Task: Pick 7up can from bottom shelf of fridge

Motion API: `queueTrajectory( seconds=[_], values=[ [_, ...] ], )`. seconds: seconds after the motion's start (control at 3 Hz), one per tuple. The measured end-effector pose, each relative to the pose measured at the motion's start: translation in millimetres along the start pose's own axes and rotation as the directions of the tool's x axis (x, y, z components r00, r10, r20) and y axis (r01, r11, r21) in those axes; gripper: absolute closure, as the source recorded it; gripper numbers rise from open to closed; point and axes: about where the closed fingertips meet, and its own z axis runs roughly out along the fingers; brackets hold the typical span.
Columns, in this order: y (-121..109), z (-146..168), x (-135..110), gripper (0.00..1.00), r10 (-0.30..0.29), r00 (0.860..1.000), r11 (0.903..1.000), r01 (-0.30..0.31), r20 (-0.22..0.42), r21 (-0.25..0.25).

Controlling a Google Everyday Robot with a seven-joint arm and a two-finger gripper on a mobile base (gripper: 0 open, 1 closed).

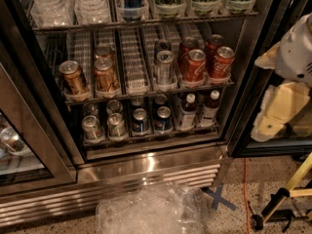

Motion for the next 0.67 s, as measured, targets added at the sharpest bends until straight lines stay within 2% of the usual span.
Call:
queueTrajectory(
  seconds=[0.33,0.67],
  values=[
    [32.9,50.9,-24.6,0.00,0.135,0.980,0.9882,-0.123,0.144,-0.092],
    [72.0,94.1,-53.9,0.00,0.305,0.927,0.9478,-0.274,0.218,-0.163]
  ],
)
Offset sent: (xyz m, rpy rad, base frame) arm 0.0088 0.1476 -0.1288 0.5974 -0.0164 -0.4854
